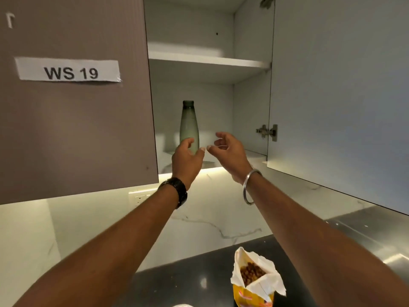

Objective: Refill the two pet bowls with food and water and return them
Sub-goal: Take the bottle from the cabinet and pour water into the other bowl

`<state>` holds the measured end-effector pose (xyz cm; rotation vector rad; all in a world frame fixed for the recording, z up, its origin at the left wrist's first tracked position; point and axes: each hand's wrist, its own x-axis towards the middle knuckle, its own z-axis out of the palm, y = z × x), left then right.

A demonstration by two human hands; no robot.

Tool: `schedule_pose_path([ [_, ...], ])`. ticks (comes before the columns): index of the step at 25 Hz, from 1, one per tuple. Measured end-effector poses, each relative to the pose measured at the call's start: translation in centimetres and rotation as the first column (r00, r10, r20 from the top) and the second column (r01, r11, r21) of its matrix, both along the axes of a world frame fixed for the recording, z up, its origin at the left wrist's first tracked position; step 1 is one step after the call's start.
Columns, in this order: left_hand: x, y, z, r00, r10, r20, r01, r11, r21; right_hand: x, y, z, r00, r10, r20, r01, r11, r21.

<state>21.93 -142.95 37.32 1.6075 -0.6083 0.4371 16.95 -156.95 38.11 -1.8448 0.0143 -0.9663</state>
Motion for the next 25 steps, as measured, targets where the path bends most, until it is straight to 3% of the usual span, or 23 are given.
schedule_pose_path([
  [8, 10.2, -2.2, 4.1, 0.932, -0.053, -0.359, 0.056, 0.998, -0.003, 10.3, -5.2, 3.3, 0.944, 0.221, -0.246, -0.2, 0.974, 0.107],
  [17, 15.5, -4.8, 4.2, 0.895, -0.109, -0.432, 0.083, 0.993, -0.078, 17.7, -6.2, 3.3, 0.87, 0.379, -0.315, -0.347, 0.925, 0.153],
  [25, 13.5, -4.0, 3.9, 0.885, -0.174, -0.431, 0.119, 0.981, -0.152, 16.1, -5.8, 3.3, 0.882, 0.377, -0.285, -0.354, 0.926, 0.131],
])
